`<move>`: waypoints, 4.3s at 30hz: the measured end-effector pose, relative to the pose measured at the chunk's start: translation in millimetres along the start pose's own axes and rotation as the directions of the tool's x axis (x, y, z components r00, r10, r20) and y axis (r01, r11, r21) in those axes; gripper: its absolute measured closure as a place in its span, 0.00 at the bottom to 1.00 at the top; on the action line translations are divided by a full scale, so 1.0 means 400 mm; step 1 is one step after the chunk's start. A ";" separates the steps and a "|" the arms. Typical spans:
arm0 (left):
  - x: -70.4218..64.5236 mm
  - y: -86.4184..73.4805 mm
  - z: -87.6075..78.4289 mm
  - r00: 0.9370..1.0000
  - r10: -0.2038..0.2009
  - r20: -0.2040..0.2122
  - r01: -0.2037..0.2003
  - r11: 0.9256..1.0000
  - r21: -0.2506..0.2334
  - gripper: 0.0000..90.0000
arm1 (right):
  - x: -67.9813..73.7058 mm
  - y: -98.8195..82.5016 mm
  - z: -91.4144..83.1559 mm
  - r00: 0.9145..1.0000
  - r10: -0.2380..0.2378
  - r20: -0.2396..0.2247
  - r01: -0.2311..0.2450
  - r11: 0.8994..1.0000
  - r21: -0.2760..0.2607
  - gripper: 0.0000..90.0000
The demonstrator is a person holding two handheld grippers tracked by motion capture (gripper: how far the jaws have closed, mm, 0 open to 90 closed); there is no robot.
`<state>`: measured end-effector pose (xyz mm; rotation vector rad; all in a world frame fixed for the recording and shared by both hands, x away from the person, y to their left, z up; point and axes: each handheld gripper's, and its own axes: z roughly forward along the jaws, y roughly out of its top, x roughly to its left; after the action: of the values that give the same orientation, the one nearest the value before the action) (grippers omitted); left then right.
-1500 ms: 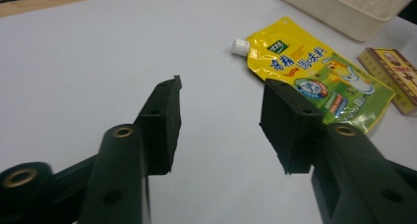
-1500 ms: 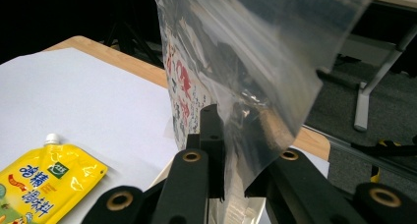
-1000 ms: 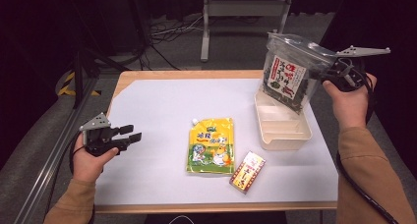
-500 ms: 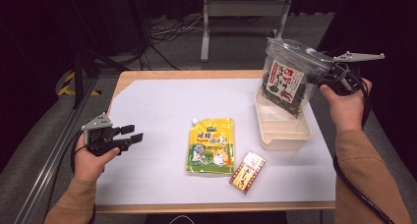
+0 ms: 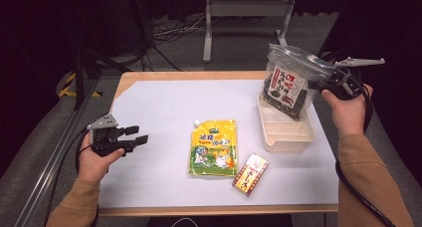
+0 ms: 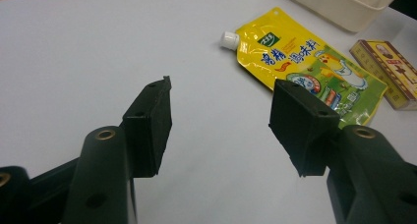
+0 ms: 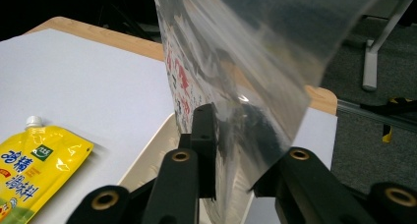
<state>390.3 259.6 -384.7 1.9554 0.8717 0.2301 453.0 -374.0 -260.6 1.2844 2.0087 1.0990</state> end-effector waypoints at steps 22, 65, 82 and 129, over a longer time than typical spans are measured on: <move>-0.008 0.050 0.069 0.999 0.023 0.036 -0.023 1.000 -0.005 0.35 | 0.023 -0.035 -0.070 1.000 0.020 0.019 -0.019 0.999 -0.042 0.44; -0.099 0.095 0.154 0.988 0.059 0.142 -0.072 0.993 0.090 0.31 | 0.317 -0.095 0.002 0.934 -0.090 -0.345 0.111 0.993 0.042 0.38; -0.087 0.078 0.167 0.987 0.048 0.152 -0.064 0.992 0.106 0.32 | 0.402 -0.133 0.136 0.913 -0.087 -0.399 0.157 0.977 0.145 0.36; -0.115 0.019 0.281 0.980 0.031 0.195 -0.065 0.984 0.167 0.38 | 0.492 -0.237 0.335 0.964 0.041 -0.264 0.043 0.951 0.305 0.32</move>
<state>415.2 149.2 -429.7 2.1208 0.7385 -0.0076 424.9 -169.1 -411.8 1.3423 2.4624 1.0327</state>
